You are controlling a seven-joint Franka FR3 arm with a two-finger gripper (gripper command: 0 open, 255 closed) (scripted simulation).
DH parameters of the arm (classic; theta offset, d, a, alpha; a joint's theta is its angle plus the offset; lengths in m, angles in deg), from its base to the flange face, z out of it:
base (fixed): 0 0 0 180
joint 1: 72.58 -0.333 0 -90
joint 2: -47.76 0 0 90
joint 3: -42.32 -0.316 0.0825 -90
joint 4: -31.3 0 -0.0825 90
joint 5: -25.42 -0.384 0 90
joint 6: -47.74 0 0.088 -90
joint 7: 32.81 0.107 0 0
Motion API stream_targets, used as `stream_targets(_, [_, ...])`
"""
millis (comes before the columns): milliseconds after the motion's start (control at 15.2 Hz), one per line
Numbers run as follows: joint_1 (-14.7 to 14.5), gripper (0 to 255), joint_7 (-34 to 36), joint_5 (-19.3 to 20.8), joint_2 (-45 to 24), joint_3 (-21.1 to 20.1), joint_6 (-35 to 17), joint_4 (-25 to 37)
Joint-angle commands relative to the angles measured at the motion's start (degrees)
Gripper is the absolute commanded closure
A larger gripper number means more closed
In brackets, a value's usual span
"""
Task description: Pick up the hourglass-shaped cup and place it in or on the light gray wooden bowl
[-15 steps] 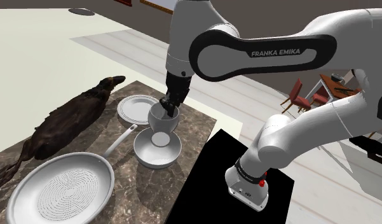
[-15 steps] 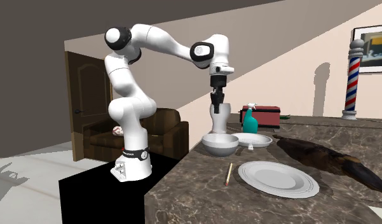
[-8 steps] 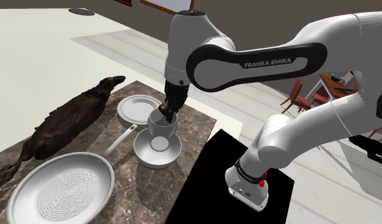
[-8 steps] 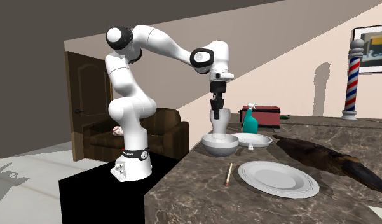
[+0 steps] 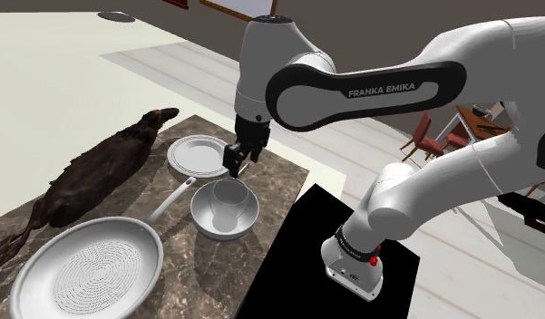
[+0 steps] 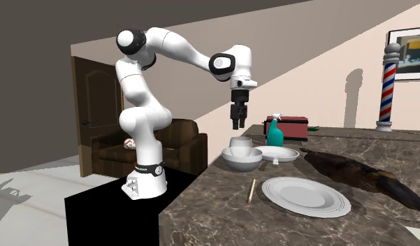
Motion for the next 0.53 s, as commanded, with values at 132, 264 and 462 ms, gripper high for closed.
stream_targets(132, [0.0, 0, 0.0, 0.0, 0.0, 0.0, 0.0, 0.0])
stream_targets(264, [0.1, 0, 0.0, 0.3, 0.9, 0.6, 4.1, 3.2])
stream_targets(462, [0.2, 0, 0.0, 0.5, 1.3, 1.1, 7.6, 6.3])
